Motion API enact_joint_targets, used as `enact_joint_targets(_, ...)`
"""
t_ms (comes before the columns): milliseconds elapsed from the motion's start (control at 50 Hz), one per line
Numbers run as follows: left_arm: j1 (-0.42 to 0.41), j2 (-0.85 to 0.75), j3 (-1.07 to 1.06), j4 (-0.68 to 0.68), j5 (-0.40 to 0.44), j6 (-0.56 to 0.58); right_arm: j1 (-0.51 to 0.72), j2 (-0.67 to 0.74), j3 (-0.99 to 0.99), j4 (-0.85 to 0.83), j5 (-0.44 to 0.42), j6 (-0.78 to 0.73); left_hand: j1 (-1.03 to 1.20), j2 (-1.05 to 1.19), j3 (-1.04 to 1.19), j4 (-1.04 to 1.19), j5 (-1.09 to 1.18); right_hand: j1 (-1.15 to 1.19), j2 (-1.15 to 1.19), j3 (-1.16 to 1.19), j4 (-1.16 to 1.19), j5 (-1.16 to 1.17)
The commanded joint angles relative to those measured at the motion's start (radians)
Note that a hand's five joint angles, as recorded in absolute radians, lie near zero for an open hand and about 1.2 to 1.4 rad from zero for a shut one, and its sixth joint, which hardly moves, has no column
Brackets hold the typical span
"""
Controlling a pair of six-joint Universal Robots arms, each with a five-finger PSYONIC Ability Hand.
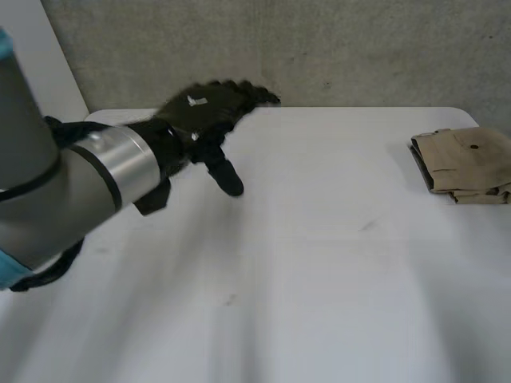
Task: Fold the laundry.
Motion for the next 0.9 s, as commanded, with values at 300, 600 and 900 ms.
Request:
enact_joint_targets(300,0.403,-0.119,0.155,0.091,0.022,0.265,0.531,-0.398,0.935,-0.203,-0.432,0.152,0.014,-0.011,-0.016,-0.002,-0.017,-0.030,-0.050,-0.044,-0.062,-0.067)
enact_joint_targets(600,0.423,-0.572,0.353,0.223,-0.058,0.479,0.559,-0.519,1.326,-0.229,-0.441,-0.020,0.041,0.016,0.011,0.025,0.010,-0.030,-0.050,-0.044,-0.062,-0.067)
enact_joint_targets(900,0.437,-0.968,0.766,0.300,-0.054,0.481,0.535,-0.559,1.479,-0.322,-0.440,-0.020,0.193,0.168,0.163,0.177,0.162,-0.030,-0.050,-0.044,-0.062,-0.067)
